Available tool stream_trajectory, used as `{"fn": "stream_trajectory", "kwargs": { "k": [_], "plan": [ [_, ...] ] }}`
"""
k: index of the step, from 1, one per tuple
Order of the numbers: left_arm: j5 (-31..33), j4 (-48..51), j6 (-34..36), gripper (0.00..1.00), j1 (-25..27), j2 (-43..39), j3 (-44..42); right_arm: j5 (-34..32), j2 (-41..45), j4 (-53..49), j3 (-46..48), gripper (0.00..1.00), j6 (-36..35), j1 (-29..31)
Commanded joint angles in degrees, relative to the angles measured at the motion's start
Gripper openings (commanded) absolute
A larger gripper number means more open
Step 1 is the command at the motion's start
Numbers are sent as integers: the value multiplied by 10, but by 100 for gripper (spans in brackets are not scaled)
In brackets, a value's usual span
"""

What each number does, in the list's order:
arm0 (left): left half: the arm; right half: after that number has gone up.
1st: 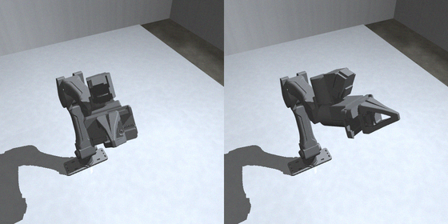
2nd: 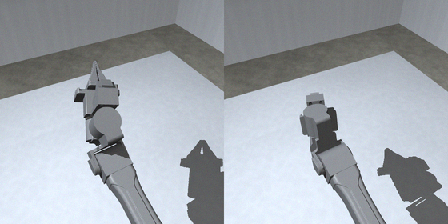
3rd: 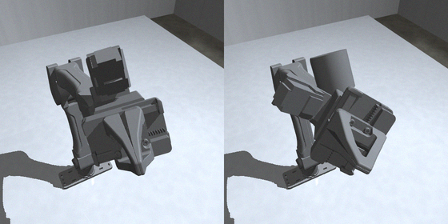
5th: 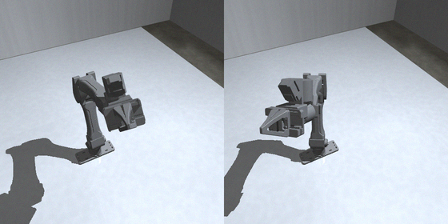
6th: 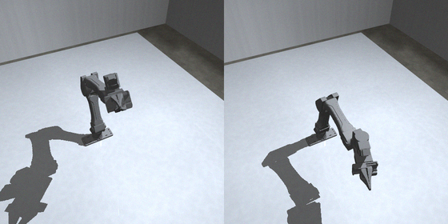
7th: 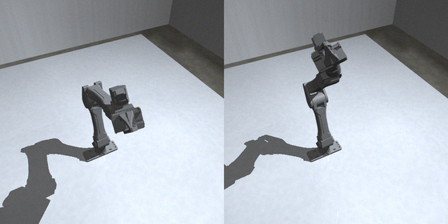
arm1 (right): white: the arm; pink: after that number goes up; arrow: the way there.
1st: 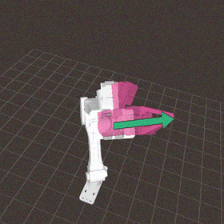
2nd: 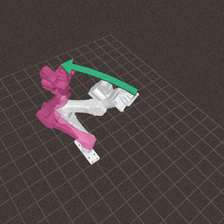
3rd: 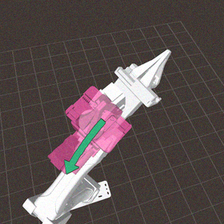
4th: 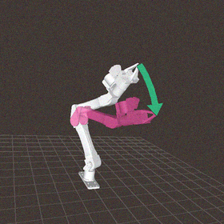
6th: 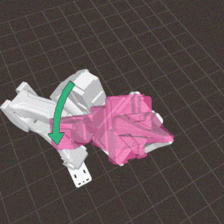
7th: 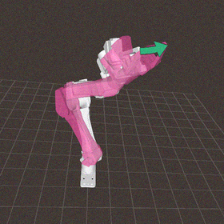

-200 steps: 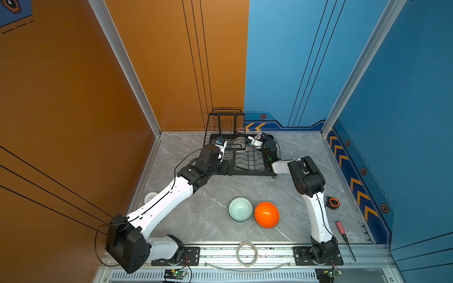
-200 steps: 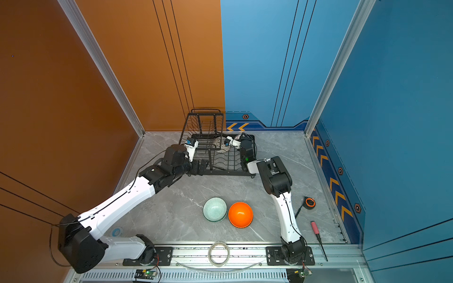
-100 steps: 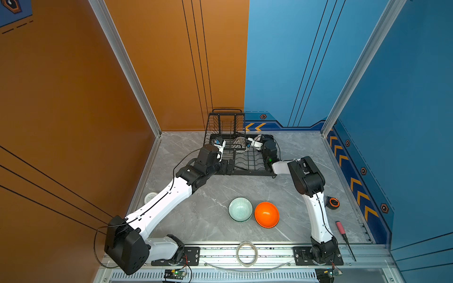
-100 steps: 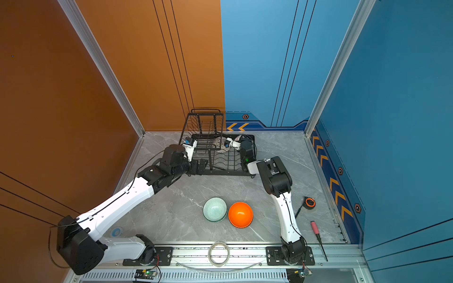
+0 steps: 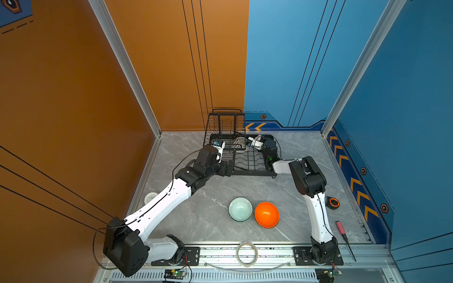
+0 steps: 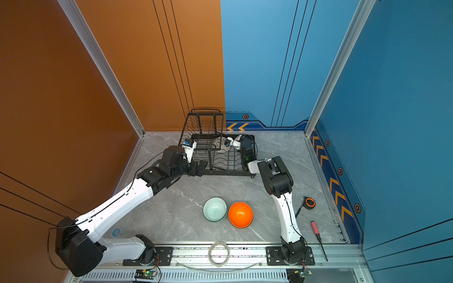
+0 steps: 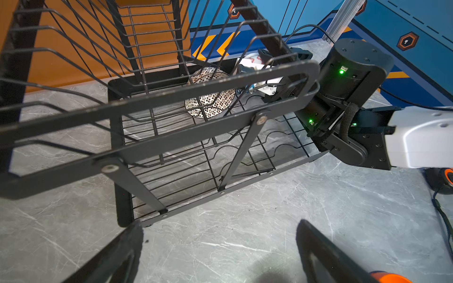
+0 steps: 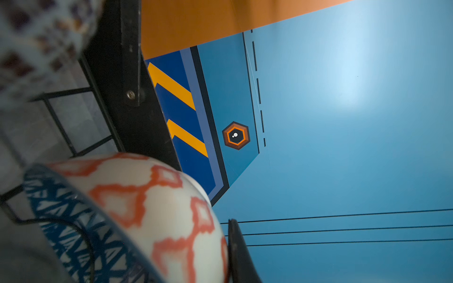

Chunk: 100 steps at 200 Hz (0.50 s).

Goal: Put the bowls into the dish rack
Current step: 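Lower the blue bowl upright into the rack with the right gripper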

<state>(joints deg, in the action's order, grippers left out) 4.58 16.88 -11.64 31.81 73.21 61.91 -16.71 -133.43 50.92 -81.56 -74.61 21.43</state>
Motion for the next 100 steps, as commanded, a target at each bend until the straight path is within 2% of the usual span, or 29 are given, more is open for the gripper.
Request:
{"fn": "stream_trajectory", "kwargs": {
  "k": [1, 73, 100],
  "plan": [
    [-13, -11, -5, 98, -7, -11, -6, 11, 28, -39, 4, 18, 26, 6],
    [-19, -10, -7, 98, -7, -13, -7, 10, 47, -57, 8, 33, 42, 5],
    [-18, -8, -7, 98, -6, -19, -8, 10, 54, -58, 11, 35, 45, 5]
  ]
}}
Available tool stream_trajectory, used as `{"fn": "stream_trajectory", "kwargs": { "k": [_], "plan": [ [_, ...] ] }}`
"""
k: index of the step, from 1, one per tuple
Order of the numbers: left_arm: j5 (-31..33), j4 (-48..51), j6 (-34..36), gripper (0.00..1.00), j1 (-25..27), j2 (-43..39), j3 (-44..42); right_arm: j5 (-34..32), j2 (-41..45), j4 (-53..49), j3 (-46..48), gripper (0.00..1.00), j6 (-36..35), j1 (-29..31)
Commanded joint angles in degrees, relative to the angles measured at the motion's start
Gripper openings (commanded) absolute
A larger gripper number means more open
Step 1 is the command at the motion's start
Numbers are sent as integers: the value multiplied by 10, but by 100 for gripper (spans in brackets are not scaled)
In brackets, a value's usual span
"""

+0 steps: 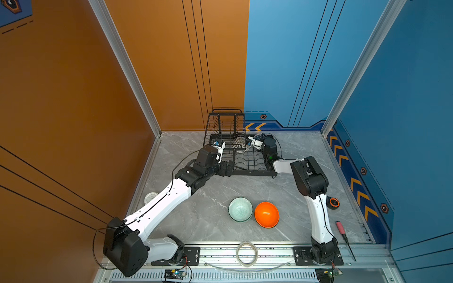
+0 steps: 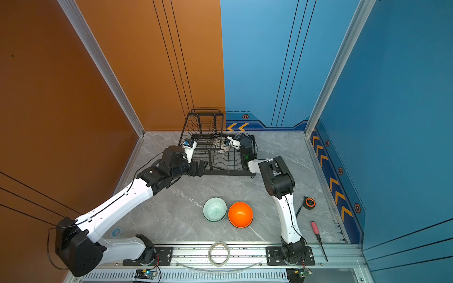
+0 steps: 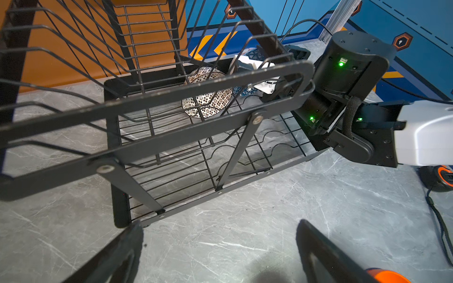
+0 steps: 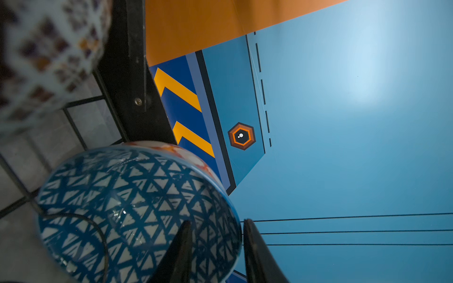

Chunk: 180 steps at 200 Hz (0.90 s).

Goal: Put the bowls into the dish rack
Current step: 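Lower the blue bowl upright into the rack with the right gripper, then open the right gripper and withdraw while the left gripper reaches the pale green bowl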

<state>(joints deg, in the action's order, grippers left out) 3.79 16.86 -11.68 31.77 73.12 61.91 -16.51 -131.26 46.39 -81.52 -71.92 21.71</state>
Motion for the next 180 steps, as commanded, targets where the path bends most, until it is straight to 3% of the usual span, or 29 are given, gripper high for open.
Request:
{"fn": "stream_trajectory", "kwargs": {
  "k": [1, 39, 55, 80, 93, 147, 180],
  "plan": [
    [-10, -8, -7, 98, -6, -18, -8, 8, 32, -13, 11, 35, 18, 2],
    [-4, -3, -8, 98, -4, -31, -16, 11, 55, -12, 27, 44, 22, 3],
    [-2, 3, -9, 98, -4, -38, -20, 12, 70, -12, 38, 60, 28, 4],
    [5, 14, -9, 98, -1, -53, -25, 16, 100, -14, 57, 92, 43, 7],
    [10, 23, -9, 98, 3, -63, -25, 13, 117, -16, 64, 100, 53, 9],
    [31, 55, -18, 98, 15, -104, -58, -28, 192, -75, 88, 100, 136, 26],
    [31, 76, -25, 98, 18, -120, -71, -37, 251, -179, 93, 100, 274, 36]
  ]
}}
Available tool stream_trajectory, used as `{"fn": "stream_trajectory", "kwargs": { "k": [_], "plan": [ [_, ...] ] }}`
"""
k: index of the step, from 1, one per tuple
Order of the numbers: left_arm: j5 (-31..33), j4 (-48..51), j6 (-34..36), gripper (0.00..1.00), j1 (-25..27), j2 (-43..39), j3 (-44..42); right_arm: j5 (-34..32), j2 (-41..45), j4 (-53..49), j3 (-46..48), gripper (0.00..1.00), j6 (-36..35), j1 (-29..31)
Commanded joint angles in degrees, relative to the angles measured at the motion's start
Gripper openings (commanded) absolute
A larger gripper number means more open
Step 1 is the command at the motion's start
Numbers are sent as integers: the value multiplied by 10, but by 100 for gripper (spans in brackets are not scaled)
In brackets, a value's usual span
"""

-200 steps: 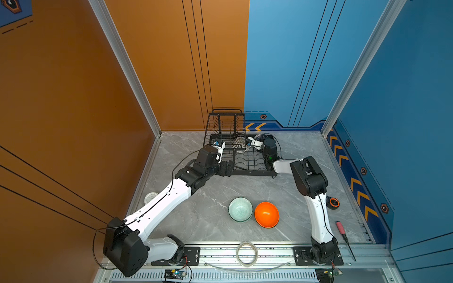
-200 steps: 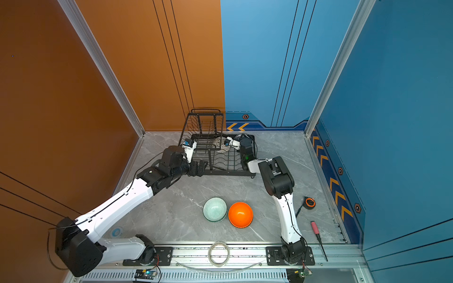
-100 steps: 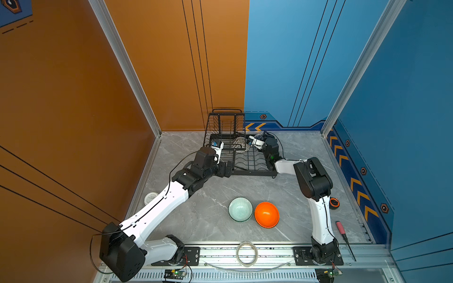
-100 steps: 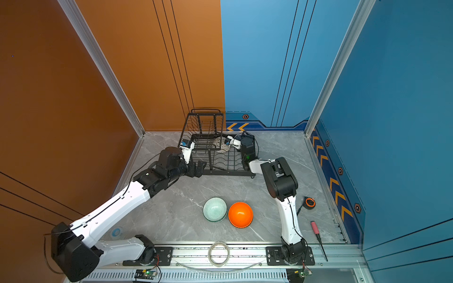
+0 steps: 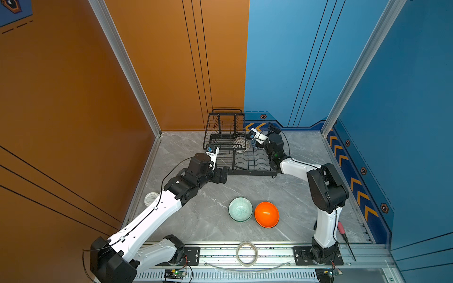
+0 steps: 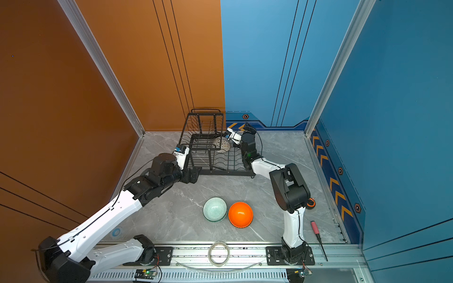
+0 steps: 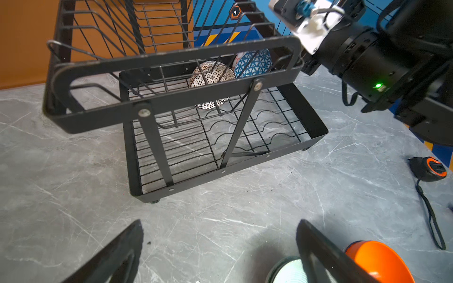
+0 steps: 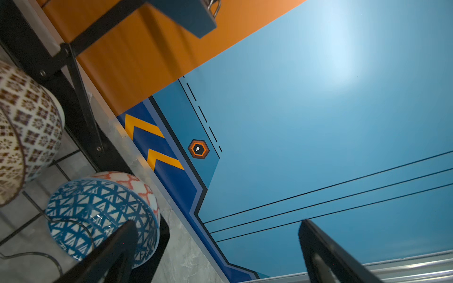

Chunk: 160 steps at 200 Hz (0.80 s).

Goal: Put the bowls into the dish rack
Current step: 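Open the right gripper and withdraw while the left gripper reaches the pale green bowl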

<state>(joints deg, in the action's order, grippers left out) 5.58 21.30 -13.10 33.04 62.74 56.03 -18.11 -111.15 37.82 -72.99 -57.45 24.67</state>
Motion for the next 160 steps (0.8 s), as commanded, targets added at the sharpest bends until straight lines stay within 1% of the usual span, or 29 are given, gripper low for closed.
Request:
{"fn": "stream_trajectory", "kwargs": {
  "k": [1, 19, 34, 57, 77, 92, 109, 133, 160],
  "plan": [
    [13, 32, -10, 98, 5, -16, -13, -21, 51, -97, 8, 100, 133, 6],
    [11, 45, -11, 98, 7, -22, -19, -22, 78, -157, 7, 100, 201, 11],
    [4, 51, -13, 98, 9, -26, -26, -8, 103, -240, 1, 100, 264, 14],
    [-25, 55, -12, 98, 10, -26, -44, 11, 139, -348, -8, 100, 357, 18],
    [-52, 55, -8, 98, 10, -21, -57, 40, 174, -418, -2, 100, 423, 14],
    [-67, 55, -7, 98, 11, -15, -66, 81, 200, -470, 3, 100, 473, 7],
    [-91, 55, -7, 98, 14, -8, -72, 132, 222, -527, 6, 100, 511, 1],
    [-110, 51, -3, 98, 26, 5, -82, 194, 248, -588, 16, 100, 544, -2],
    [-128, 37, -8, 99, 49, 24, -97, 256, 271, -611, 34, 100, 561, -1]
  ]
}}
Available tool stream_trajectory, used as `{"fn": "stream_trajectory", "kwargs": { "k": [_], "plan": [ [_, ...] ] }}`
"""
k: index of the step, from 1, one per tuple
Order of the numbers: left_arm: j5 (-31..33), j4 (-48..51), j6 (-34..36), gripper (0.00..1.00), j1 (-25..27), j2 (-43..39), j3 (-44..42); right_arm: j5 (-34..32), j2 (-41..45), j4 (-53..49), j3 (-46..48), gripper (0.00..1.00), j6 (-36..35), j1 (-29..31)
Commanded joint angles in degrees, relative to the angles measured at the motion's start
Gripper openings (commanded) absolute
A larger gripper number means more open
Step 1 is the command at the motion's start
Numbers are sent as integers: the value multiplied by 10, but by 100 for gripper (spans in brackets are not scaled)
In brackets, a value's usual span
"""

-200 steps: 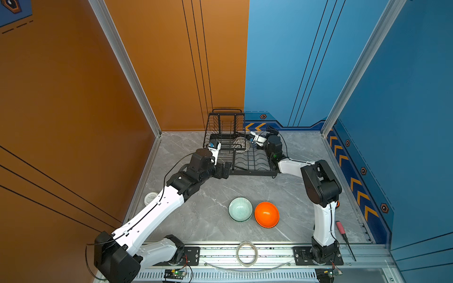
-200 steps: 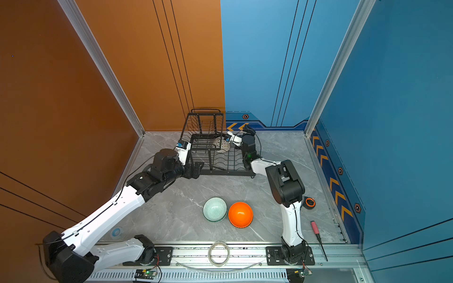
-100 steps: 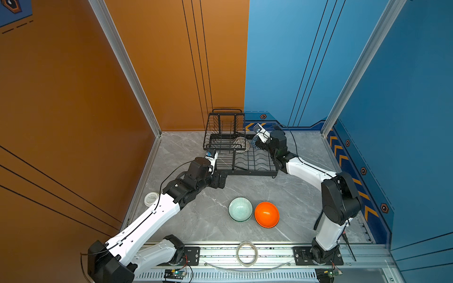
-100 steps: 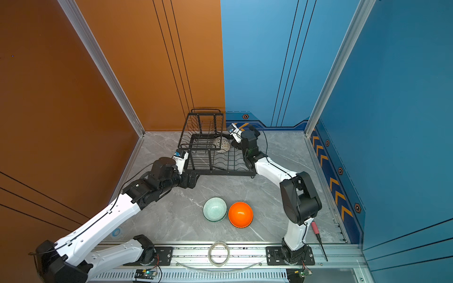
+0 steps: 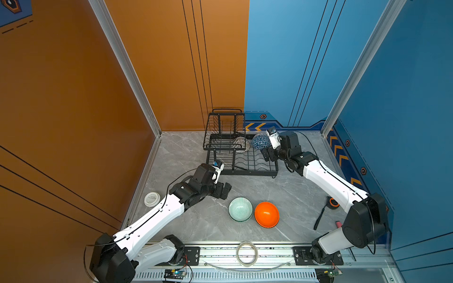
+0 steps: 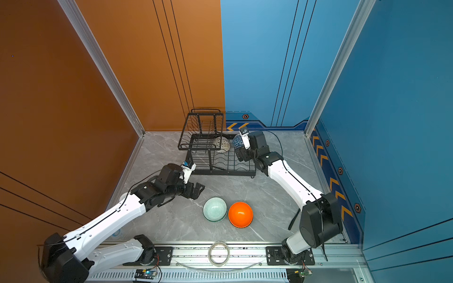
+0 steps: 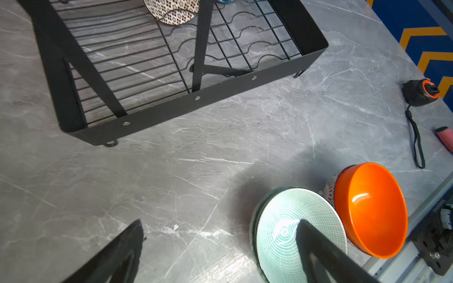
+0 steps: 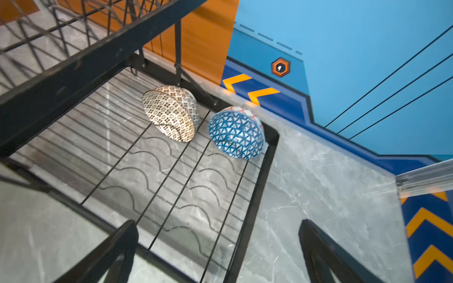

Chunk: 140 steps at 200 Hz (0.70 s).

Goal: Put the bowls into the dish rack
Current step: 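Open the right gripper and withdraw while the left gripper reaches the pale green bowl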

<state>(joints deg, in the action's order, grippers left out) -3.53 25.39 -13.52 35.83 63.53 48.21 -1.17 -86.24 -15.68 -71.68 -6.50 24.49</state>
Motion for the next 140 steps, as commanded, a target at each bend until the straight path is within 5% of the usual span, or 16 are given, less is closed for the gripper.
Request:
{"fn": "stream_trajectory", "kwargs": {
  "k": [1, 51, 88, 140],
  "plan": [
    [-37, -4, -5, 99, 22, 17, -19, 88, 22, -76, 21, 100, 52, 0],
    [-52, -16, -30, 88, 68, 69, -33, 97, 13, -76, 22, 100, 61, 3],
    [-43, -16, -40, 58, 92, 91, -33, 94, 9, -65, 35, 100, 71, 13],
    [-8, -9, -46, 45, 107, 110, -32, 87, 25, -65, 40, 100, 63, 14]
  ]
}}
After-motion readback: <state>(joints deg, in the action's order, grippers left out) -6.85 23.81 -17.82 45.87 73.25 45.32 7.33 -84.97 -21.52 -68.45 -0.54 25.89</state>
